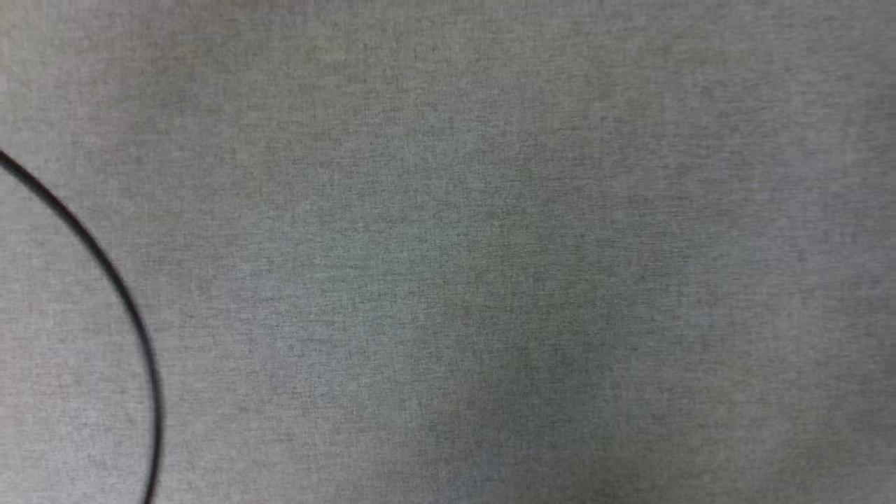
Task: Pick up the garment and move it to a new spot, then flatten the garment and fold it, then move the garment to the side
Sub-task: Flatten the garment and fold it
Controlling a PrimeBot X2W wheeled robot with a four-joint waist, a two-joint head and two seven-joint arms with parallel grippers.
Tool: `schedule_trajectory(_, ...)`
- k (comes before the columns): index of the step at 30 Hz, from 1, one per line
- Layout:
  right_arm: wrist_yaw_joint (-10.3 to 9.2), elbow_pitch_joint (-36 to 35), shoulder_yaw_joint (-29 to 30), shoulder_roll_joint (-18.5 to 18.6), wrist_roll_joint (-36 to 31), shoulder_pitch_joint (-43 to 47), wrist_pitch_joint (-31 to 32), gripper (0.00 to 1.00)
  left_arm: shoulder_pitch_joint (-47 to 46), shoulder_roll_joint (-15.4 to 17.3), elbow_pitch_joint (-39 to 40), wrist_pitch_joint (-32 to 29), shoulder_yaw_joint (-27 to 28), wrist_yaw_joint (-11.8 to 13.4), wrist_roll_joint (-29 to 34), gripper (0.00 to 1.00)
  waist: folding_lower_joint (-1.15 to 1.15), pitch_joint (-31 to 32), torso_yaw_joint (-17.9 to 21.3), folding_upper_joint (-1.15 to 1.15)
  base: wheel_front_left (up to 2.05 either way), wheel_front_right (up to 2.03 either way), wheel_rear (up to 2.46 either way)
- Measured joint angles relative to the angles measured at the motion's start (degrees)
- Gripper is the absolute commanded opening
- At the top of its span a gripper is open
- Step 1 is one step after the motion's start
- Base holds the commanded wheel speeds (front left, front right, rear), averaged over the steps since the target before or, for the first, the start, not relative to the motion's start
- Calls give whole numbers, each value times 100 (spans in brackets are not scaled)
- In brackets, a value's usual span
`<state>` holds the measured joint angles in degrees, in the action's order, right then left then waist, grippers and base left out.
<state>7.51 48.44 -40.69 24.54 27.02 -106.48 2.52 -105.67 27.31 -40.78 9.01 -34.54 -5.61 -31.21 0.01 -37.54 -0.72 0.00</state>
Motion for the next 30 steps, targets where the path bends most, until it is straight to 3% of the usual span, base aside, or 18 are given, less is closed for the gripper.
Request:
schedule_trajectory(7, 0, 230, -487, -246, 533, 1277, -432, 0, 1691, -2, -147, 396, -176, -26, -238, 0, 0, 284, 47, 0, 0, 0, 0)
schedule_trajectory(13, 0, 141, -932, -223, 939, 2365, -714, 0, 3350, 49, 288, 547, -215, 169, -389, 0, -1, 664, 59, 0, 0, 0, 0)
schedule_trajectory(22, 0, -356, -1618, 365, 1557, 3986, -856, 0, 5906, 308, 1539, 588, -291, 698, -548, 0, -1, 1449, 47, 0, 0, 0, 0)
schedule_trajectory(30, 0, -950, -2038, 981, 2033, 5187, -867, 0, 7986, 598, 2640, 589, -231, 1324, -979, 0, -1, 2183, 29, 0, 0, 0, 0)
